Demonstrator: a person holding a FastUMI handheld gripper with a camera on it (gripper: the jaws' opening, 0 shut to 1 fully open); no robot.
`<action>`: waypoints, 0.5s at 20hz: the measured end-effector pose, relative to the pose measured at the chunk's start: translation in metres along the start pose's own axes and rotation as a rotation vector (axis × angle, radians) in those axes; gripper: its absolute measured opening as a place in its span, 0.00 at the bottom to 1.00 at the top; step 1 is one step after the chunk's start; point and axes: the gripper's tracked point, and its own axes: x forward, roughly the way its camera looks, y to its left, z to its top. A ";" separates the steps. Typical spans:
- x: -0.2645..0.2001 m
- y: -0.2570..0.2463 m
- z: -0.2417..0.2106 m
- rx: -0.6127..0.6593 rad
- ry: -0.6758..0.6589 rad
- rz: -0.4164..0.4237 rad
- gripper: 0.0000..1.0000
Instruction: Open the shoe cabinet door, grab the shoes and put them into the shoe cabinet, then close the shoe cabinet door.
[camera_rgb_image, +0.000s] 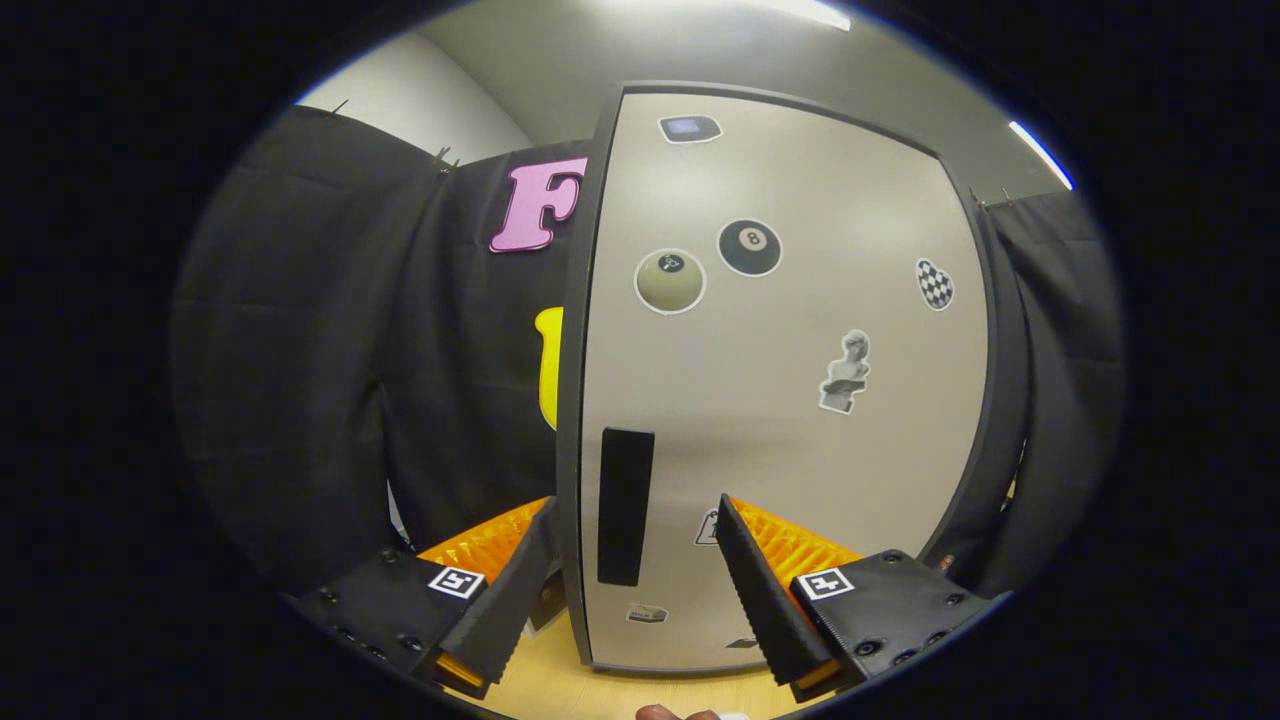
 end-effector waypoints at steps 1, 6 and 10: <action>0.009 0.001 -0.002 0.007 0.011 -0.003 0.97; 0.035 0.002 -0.015 0.026 0.066 -0.028 0.97; 0.043 0.005 -0.023 0.022 0.092 -0.036 0.98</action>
